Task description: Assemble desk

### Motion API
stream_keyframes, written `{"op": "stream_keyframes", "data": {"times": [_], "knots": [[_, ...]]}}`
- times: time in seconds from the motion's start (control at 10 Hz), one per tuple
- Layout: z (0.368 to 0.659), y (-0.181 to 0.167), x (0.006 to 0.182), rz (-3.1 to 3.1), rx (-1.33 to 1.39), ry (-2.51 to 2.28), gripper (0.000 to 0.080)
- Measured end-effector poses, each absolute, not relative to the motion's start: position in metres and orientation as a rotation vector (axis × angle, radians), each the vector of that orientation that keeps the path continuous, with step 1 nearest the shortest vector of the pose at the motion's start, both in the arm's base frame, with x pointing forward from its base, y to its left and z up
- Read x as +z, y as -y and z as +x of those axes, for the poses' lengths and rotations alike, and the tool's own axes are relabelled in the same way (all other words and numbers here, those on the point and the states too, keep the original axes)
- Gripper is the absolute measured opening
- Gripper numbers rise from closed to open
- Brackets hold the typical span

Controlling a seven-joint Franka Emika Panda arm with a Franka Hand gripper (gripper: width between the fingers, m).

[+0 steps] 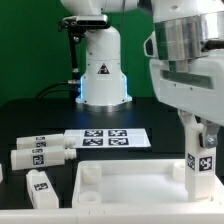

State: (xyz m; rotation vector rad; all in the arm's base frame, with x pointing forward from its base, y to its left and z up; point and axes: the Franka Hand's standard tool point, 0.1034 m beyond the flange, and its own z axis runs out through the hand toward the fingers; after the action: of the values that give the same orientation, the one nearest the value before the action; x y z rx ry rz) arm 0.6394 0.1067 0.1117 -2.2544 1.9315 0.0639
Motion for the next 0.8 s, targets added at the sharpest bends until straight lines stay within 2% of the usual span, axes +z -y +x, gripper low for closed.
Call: {"op": "stream_keyframes", "data": {"times": [0.1, 0.2, 0.3, 0.4, 0.5, 0.6, 0.8], "knots": [[0.6365, -0.1083, 0.1111, -2.031, 0.055, -2.106, 0.0284], [0.6347, -0.1093, 0.1114, -2.077, 0.05, -2.058, 0.0284], [0.6348, -0.1097, 0.1111, -2.096, 0.047, -2.04, 0.0376], [0.6354, -0.1109, 0.1126, -2.273, 0.015, -1.849, 0.0376], [0.6364, -0.1116, 0.1136, -2.472, -0.018, -1.593, 0.0548], [0.6366, -0.1129, 0.1139, -2.577, -0.02, -1.426, 0.0627], [0.6368, -0.1126, 0.1133, -2.652, -0.036, -1.282, 0.0645]]}}
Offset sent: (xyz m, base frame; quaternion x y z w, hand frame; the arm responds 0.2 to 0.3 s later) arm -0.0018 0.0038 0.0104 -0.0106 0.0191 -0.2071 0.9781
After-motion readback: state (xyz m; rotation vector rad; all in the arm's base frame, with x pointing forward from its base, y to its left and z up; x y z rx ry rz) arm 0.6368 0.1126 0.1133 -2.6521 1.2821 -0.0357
